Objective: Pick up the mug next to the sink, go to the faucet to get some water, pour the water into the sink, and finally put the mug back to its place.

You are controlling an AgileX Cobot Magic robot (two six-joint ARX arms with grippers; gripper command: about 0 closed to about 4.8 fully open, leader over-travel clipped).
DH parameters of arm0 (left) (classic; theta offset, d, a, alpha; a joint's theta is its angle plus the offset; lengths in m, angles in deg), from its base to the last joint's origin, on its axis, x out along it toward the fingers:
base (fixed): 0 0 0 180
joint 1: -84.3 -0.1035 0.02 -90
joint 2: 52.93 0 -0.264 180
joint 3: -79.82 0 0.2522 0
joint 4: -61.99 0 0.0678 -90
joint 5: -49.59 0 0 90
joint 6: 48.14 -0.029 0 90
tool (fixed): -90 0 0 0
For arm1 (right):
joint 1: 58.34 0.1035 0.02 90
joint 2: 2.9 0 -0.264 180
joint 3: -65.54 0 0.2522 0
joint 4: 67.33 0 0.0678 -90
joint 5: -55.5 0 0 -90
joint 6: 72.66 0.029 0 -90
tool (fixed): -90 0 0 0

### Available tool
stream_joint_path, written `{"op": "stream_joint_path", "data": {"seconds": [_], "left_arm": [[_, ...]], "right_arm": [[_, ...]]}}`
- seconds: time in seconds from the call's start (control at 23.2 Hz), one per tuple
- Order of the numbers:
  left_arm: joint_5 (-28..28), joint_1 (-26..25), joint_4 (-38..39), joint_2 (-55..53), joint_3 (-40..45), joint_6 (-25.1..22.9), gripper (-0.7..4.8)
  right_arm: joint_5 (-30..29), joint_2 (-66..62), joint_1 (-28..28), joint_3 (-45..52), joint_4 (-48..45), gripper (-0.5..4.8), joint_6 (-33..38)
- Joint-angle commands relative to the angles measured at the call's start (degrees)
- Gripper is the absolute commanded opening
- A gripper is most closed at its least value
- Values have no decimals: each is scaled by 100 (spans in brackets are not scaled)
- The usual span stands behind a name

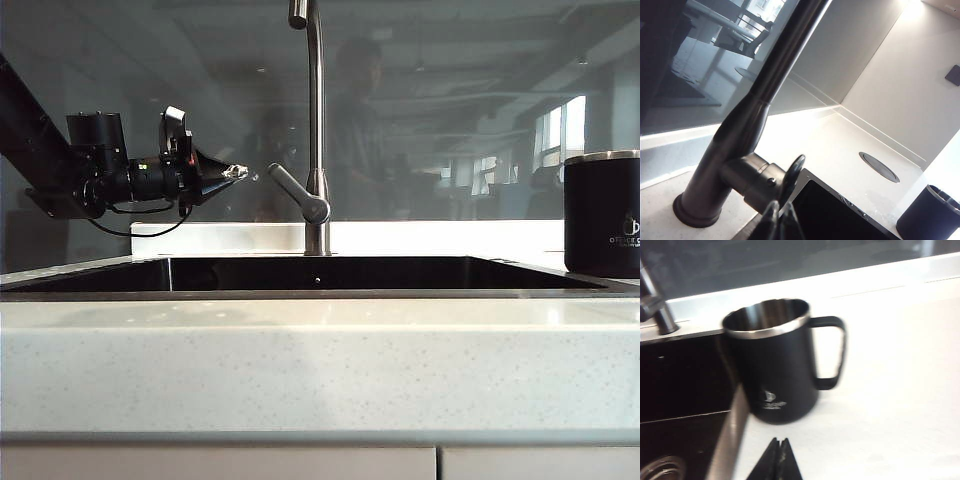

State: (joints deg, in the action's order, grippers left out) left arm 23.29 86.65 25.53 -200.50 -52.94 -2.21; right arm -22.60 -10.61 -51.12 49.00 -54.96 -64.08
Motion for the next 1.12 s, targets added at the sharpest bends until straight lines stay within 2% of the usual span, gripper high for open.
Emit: {"op": "stream_joint_path", "data": {"seconds": [0.04, 0.39, 0.6, 0.99, 1.12], "left_arm": [[20, -9, -61, 33, -22, -28, 13], [42, -11, -48, 31, -33, -26, 13], [44, -11, -46, 31, -33, -26, 13], [46, -11, -46, 31, -33, -26, 13], [44, -11, -46, 31, -33, -28, 13]], "right_arm": [[-48, 599, -195, 7, 590, -8, -157], [-557, 780, -356, 256, 400, -8, -168], [-778, 780, -439, 271, 420, -7, -507], [-1316, 780, -1067, 271, 369, -7, -586], [-1335, 780, -1145, 271, 299, -7, -608]]}}
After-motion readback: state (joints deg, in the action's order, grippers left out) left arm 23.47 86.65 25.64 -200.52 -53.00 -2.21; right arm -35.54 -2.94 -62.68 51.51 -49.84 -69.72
